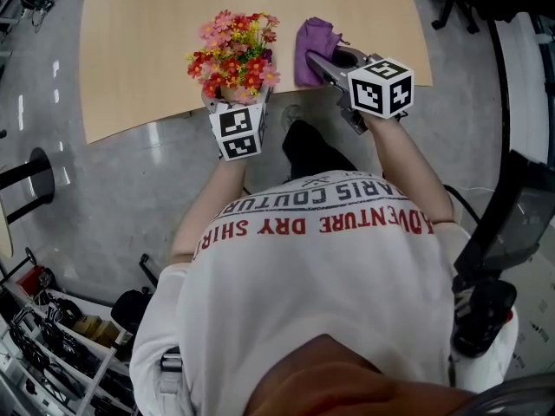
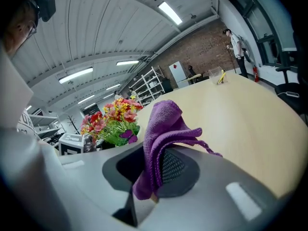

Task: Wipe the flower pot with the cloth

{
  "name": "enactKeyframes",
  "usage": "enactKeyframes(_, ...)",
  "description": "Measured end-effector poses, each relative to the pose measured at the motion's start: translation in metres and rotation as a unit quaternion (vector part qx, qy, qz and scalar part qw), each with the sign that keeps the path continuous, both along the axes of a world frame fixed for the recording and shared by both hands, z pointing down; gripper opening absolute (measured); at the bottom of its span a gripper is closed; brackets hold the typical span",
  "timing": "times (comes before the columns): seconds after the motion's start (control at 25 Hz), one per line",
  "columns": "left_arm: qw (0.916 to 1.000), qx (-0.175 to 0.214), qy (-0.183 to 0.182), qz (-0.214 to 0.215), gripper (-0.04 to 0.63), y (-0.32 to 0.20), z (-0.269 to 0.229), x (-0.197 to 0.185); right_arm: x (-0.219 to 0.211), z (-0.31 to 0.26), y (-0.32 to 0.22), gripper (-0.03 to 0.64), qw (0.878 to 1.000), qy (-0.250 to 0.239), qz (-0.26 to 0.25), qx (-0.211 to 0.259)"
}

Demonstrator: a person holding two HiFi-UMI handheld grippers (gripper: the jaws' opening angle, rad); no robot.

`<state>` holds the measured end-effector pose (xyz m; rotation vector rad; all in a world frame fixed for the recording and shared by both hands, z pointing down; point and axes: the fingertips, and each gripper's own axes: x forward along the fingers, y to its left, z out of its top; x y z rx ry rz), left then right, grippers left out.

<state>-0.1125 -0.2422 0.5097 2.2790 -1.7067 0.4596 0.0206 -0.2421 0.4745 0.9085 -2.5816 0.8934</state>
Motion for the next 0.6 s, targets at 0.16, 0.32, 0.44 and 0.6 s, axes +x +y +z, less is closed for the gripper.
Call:
enactKeyframes(0.16, 0.9960, 0.011, 0.008, 0.088, 0.489, 0.004, -0.006, -0.003, -0.013, -0.010, -0.006, 0.041, 1.000, -0.011, -0.018, 0.000)
enactKeyframes(0.32, 0.9863, 0.011, 0.013, 0.164, 0.489, 0.010, -0.015, -0.011, -0.029, -0.017, -0.008, 0.040, 0.999, -0.026, -0.041, -0.003)
enactKeyframes(0.44, 0.9767, 0.006, 0.012, 0.214, 0.489, 0.012, -0.019, -0.024, -0.048, -0.023, -0.013, 0.041, 0.997, -0.034, -0.067, -0.006)
enactKeyframes(0.6, 0.9640, 0.001, 0.011, 0.266, 0.489, 0.003, -0.005, -0.007, -0.041, -0.008, -0.035, 0.040, 0.994, -0.046, -0.101, -0.011)
